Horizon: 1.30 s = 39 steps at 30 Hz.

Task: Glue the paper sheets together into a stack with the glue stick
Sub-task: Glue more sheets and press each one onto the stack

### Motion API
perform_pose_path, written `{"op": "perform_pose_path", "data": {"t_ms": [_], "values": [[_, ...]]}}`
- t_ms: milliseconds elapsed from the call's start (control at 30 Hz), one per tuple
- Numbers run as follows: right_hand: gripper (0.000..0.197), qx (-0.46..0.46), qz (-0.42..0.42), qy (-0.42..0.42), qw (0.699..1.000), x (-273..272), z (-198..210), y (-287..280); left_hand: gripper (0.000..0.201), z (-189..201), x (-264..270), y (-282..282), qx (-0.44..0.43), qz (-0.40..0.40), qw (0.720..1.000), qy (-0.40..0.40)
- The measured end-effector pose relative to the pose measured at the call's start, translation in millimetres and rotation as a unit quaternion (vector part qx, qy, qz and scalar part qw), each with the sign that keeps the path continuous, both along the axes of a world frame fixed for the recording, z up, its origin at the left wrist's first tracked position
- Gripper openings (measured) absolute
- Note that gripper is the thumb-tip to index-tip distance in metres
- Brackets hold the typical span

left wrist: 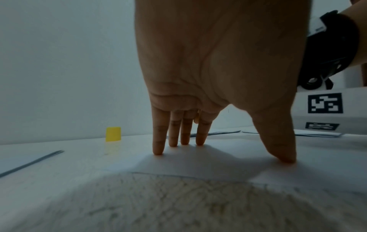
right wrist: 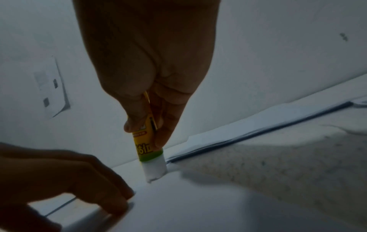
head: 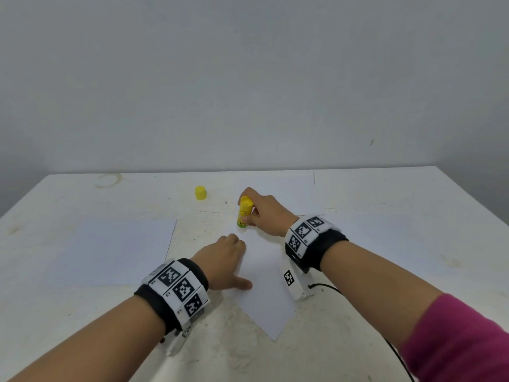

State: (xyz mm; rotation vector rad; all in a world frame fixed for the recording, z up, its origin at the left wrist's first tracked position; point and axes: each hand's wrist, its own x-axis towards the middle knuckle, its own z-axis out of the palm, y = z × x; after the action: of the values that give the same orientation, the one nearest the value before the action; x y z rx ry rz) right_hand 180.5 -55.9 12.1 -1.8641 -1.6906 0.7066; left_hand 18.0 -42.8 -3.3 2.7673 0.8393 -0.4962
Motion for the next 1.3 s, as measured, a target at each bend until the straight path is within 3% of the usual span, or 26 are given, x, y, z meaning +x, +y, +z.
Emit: {"op": "perform_pose_path", "data": {"t_ms": [233, 367, 767, 933, 1067, 1200, 1300], "values": [[0.023, -0.022, 0.061, -0.050, 0.997, 17, 6, -32, 0.061, 3, 0, 7, 0.009, -0.013, 1.000, 0.001], [0.020, -0.024, 0.076, -0.060, 0.995, 35, 3, -70, 0.071, 3, 1, 9, -0.002, -0.030, 1.000, -0.001], [0.022, -0.090, 0.086, -0.095, 0.988, 68, 15, -121, 0.071, 7, 3, 8, 0.058, -0.064, 0.995, 0.043], [0.020, -0.018, -0.014, 0.001, 1.000, 76, 24, -115, 0.074, 10, 8, 5, 0.108, -0.068, 0.991, 0.042], [0.022, 0.035, -0.101, 0.062, 0.992, 79, 20, -106, 0.076, 13, 13, -3, 0.153, -0.076, 0.984, 0.055], [0.023, 0.046, -0.126, 0.087, 0.987, 76, 12, -96, 0.069, 7, 14, -5, 0.069, -0.131, 0.989, 0.022], [0.022, 0.058, -0.144, 0.096, 0.983, 74, 7, -86, 0.063, 7, 13, -3, 0.048, -0.139, 0.988, 0.050]]}}
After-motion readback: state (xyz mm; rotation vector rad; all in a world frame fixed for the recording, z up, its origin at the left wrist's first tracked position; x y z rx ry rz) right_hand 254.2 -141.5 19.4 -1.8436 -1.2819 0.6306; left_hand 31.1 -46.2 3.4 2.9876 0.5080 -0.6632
